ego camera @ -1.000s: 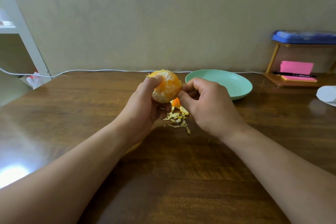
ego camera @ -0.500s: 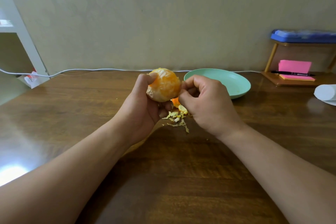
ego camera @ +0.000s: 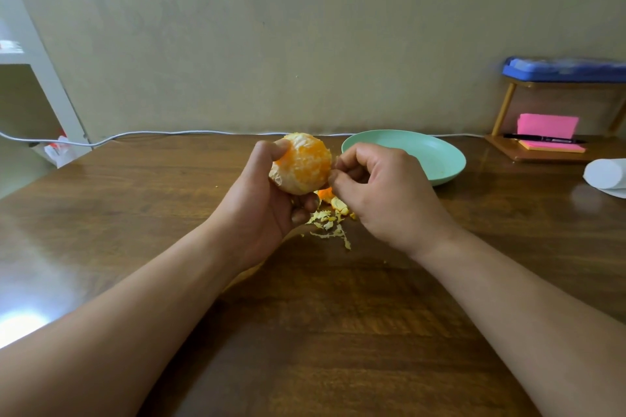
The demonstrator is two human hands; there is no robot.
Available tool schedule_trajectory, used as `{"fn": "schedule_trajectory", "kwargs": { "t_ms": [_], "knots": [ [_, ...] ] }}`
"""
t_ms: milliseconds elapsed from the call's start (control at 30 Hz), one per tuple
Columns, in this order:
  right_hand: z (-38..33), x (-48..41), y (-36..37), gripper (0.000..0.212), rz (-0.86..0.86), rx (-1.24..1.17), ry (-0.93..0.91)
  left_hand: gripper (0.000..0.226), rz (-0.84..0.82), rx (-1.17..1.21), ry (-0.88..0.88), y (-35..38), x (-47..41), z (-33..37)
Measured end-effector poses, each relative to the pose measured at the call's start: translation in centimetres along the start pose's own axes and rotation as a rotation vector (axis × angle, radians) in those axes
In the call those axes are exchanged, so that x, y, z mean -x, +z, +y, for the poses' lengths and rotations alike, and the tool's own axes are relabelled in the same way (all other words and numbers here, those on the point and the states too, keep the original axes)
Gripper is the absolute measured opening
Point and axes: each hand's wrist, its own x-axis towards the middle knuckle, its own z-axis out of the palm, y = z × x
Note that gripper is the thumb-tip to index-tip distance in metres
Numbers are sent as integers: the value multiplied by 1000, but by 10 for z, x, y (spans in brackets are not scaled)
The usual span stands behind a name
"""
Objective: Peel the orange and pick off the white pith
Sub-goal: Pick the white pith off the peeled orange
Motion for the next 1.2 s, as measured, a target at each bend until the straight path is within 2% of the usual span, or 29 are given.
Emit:
{"fn": "schedule_trajectory", "kwargs": {
  "t_ms": [233,500,600,800,1033,1200],
  "knots": [
    [0,0,1,15,43,-33,-7,55,-27,90,-91,-1,0,-1],
    [-4,3,-2,11,77,-51,-72,57,-60,252,-125,-9,-1,1],
    [-10,6,1,8,70,-21,-129,58,-73,235,-112,-10,-3,0],
    [-9,5,2,9,91,7,-124,56,-50,159,-99,-6,-1,-2],
    [-4,3,3,7,110,192,-196,55,34,-12,-45,1,-2,-5],
    [0,2,8,9,169,230,-163,55,63,-39,-21,6,-3,-11]
  ]
}}
